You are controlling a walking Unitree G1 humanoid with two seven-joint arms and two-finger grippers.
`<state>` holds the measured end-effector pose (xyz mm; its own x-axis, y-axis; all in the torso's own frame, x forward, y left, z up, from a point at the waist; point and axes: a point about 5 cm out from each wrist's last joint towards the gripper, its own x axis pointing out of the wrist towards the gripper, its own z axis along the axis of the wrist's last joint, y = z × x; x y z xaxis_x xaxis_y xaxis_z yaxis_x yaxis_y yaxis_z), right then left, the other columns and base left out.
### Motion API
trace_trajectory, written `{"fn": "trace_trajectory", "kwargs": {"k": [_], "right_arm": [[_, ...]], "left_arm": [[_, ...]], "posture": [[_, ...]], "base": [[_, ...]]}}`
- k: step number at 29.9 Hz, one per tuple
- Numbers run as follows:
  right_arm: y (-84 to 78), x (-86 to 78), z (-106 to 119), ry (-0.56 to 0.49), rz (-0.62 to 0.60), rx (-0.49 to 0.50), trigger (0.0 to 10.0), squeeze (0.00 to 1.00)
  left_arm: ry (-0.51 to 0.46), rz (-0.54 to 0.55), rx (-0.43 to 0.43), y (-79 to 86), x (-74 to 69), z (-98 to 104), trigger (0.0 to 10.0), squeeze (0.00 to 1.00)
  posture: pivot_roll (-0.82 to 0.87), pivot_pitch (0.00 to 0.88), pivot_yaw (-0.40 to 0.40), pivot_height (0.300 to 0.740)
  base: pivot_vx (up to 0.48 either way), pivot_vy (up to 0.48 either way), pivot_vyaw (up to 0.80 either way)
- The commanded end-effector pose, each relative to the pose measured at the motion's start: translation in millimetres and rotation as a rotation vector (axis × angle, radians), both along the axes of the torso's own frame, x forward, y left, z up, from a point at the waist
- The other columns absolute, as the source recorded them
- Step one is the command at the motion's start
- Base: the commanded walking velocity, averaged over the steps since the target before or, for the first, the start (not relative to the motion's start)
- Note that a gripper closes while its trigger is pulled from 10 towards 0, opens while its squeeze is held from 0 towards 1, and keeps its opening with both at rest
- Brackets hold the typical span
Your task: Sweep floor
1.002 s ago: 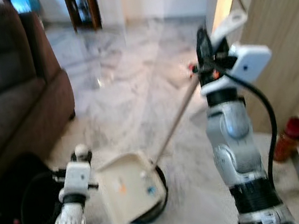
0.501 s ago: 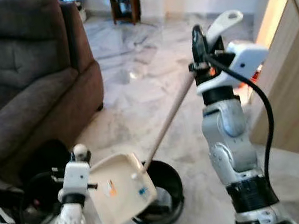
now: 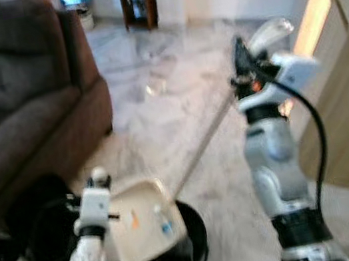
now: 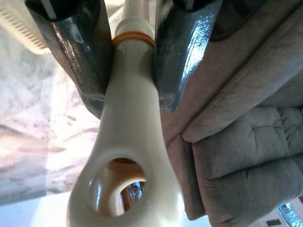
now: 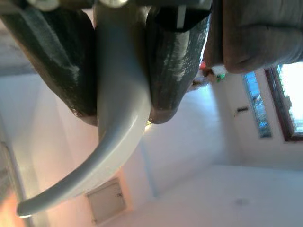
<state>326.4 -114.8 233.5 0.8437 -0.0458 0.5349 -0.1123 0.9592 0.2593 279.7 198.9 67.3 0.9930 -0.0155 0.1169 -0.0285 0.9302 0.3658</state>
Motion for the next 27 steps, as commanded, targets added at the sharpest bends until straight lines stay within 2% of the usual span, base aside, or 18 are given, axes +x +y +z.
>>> {"fn": "trace_trajectory", "kwargs": {"k": [1,4,14,19,24,27], "right_arm": [[6.6,-3.5,19.1,-0.082,0.022,0.028,10.0,0.00],[6.8,-4.7,21.3,-0.096,0.017,0.025,10.0,0.00],[14.1,-10.4,22.7,-0.124,0.037,-0.005,10.0,0.00],[23.9,-15.5,24.7,-0.150,0.057,-0.037,10.0,0.00],[42.0,-24.4,28.6,-0.207,0.103,-0.105,10.0,0.00],[46.0,-26.8,30.0,-0.227,0.106,-0.134,10.0,0.00]], "left_arm": [[-0.047,-0.006,0.030,3.0,3.1,10.5,10.0,0.00],[-0.052,-0.010,0.027,2.7,3.2,11.1,10.0,0.00],[-0.057,-0.024,0.023,0.3,2.6,11.5,10.0,0.00],[-0.055,-0.028,0.025,0.7,2.6,11.5,10.0,0.00],[-0.059,-0.030,0.022,-0.3,2.7,12.0,10.0,0.00],[-0.059,-0.030,0.023,-0.3,2.6,12.0,10.0,0.00]], "posture": [[0.22,0.000,-0.033,0.740],[0.22,0.000,-0.030,0.740],[0.22,0.000,-0.026,0.740],[0.22,0.000,-0.023,0.740],[0.22,0.000,-0.022,0.740],[0.22,0.000,-0.021,0.740]], "base": [[0.270,0.000,0.00],[0.262,0.000,0.00],[0.000,0.000,0.00],[0.000,0.000,0.00],[0.000,0.000,0.00],[0.000,0.000,0.00]]}}
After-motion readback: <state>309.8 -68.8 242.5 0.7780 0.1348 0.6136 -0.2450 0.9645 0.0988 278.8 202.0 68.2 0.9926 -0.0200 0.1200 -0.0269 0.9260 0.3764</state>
